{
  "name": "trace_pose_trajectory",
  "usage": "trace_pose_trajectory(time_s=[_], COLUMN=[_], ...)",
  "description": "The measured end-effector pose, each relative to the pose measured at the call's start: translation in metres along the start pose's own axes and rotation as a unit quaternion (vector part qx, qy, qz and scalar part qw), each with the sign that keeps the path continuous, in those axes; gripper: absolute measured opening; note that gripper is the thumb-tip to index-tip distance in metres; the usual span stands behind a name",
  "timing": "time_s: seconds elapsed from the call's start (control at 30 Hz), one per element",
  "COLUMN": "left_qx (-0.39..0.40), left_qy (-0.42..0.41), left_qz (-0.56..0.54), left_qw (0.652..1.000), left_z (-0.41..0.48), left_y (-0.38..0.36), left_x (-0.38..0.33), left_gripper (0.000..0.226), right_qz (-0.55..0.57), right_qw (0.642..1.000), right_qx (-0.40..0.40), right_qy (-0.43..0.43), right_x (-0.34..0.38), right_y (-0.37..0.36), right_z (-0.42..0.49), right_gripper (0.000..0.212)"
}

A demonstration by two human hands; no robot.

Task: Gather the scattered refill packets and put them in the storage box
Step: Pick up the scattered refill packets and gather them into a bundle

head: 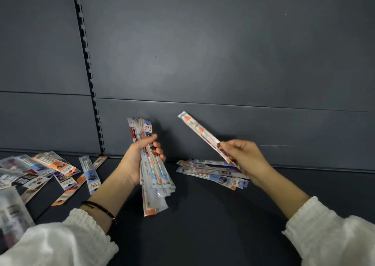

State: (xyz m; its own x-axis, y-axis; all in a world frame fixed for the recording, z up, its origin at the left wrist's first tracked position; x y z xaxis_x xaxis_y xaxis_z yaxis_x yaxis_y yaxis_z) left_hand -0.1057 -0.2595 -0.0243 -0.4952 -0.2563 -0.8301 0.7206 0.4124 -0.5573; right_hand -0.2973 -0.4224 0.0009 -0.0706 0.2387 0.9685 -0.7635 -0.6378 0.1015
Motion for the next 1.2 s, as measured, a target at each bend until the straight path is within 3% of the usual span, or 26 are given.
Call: trace_pose_trajectory(time_s=[0.13, 0.3, 0.63, 0.83, 0.97, 1.1, 1.2], left_qx=[0.009, 0.039, -0.002, -0.011, -0.01, -0.041, -0.038], left_qy=[0.016, -0.015, 0.004, -0.026, -0.031, -0.027, -0.021], left_qz=[0.041, 0.047, 0.113, 0.102, 0.11, 0.125, 0.107], left_qw=[0.999, 0.998, 0.994, 0.994, 0.993, 0.991, 0.993], left_z=[-0.004, -0.01, -0.016, -0.016, -0.017, -0.017, -0.014], left_y=[-0.014, -0.043, -0.041, -0.041, -0.04, -0.035, -0.033], left_x=[0.008, 0.019, 0.027, 0.023, 0.022, 0.023, 0.025], left_gripper=[0.019, 0.022, 0.053, 0.054, 0.051, 0.062, 0.042], right_qz=[0.112, 0.163, 0.035, -0.019, -0.04, -0.003, 0.041], right_qw=[0.992, 0.979, 0.992, 0.982, 0.982, 0.985, 0.983], right_qx=[-0.01, -0.022, 0.114, 0.185, 0.185, 0.152, 0.136], right_qy=[-0.064, -0.117, -0.048, -0.043, -0.03, -0.077, -0.115], right_x=[0.003, 0.001, 0.017, 0.021, 0.019, 0.013, 0.006], right_y=[-0.01, -0.036, -0.068, -0.065, -0.065, -0.05, -0.039], right_z=[-0.007, -0.021, -0.037, -0.037, -0.036, -0.027, -0.019], right_gripper=[0.023, 0.022, 0.025, 0.042, 0.023, 0.014, 0.016])
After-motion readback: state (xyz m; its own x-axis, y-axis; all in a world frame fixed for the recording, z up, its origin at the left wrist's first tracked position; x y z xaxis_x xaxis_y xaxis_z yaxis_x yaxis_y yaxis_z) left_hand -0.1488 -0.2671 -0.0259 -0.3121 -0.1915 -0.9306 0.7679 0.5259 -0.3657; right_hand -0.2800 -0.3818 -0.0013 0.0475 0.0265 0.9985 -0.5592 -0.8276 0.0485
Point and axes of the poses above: each hand's wrist, its own z-axis towards the middle knuckle, its own y-axis out of the back of the hand, x = y × z, the point moved 6 cm from there along z, towards the middle knuckle, and after that the axes turned 8 degrees about z, right-handed, at the moved point
